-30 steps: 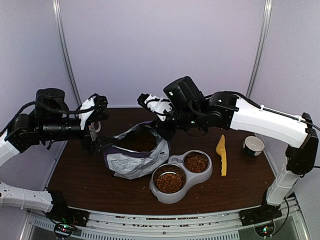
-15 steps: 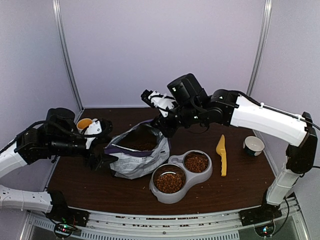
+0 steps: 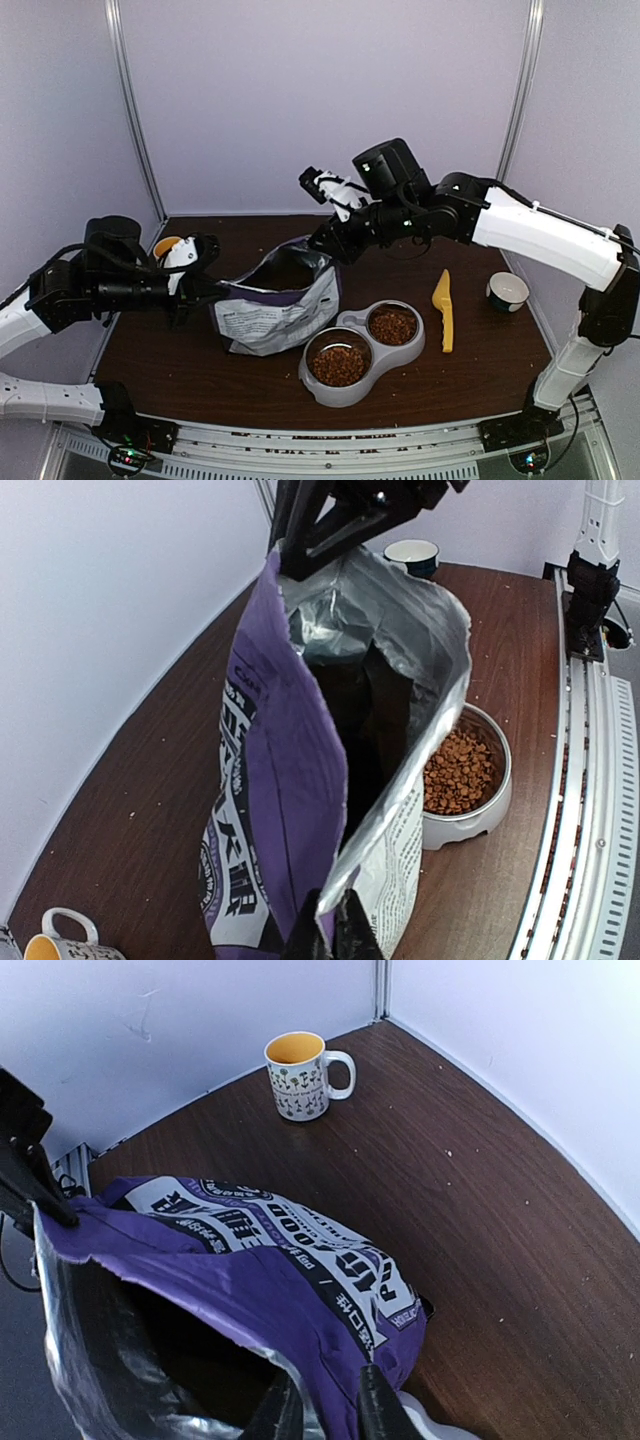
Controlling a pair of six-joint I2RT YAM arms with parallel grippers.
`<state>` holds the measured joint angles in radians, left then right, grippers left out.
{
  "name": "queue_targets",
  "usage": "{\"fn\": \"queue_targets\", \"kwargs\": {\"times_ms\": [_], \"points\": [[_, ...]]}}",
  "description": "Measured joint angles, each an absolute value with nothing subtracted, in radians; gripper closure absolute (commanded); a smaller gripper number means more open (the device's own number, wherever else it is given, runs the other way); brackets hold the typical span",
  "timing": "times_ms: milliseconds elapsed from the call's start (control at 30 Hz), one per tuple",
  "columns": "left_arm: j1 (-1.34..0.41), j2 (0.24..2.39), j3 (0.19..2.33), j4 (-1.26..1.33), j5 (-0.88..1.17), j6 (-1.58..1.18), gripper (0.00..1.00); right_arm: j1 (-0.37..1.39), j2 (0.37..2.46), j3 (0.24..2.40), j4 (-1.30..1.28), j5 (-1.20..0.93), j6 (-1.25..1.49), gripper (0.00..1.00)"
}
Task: Serve the pet food
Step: Adjust the pet food bag at the center of the board, then place the pet food bag at the center of the board.
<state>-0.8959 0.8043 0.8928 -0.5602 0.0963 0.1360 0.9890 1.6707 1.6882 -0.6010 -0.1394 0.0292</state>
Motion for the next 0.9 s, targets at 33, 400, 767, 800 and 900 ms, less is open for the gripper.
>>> {"fn": "queue_targets", "kwargs": {"times_ms": [33,400,767,800,900], "points": [[-0.896,0.803,0.893,-0.559,0.091,0.137,1.0,0.978,1.66,1.682,-0.596,-0.155,0.044,0.71],[-0.8,0.753,0.876,-0.552,0.094,0.132,1.0,0.834,1.301,1.326,-0.332,-0.368,0.188,0.3],[-0.619,0.751,0.862,-0.516,0.272,0.128,1.0,0.864,1.348,1.018,-0.051,-0.423,0.293,0.48],[-0.617,0.751,0.862,-0.516,0.276,0.128,1.0,0.867,1.362,1.016,-0.028,-0.423,0.301,0.49],[-0.613,0.751,0.861,-0.516,0.284,0.126,1.0,0.874,1.398,1.003,0.058,-0.427,0.326,0.51]]}}
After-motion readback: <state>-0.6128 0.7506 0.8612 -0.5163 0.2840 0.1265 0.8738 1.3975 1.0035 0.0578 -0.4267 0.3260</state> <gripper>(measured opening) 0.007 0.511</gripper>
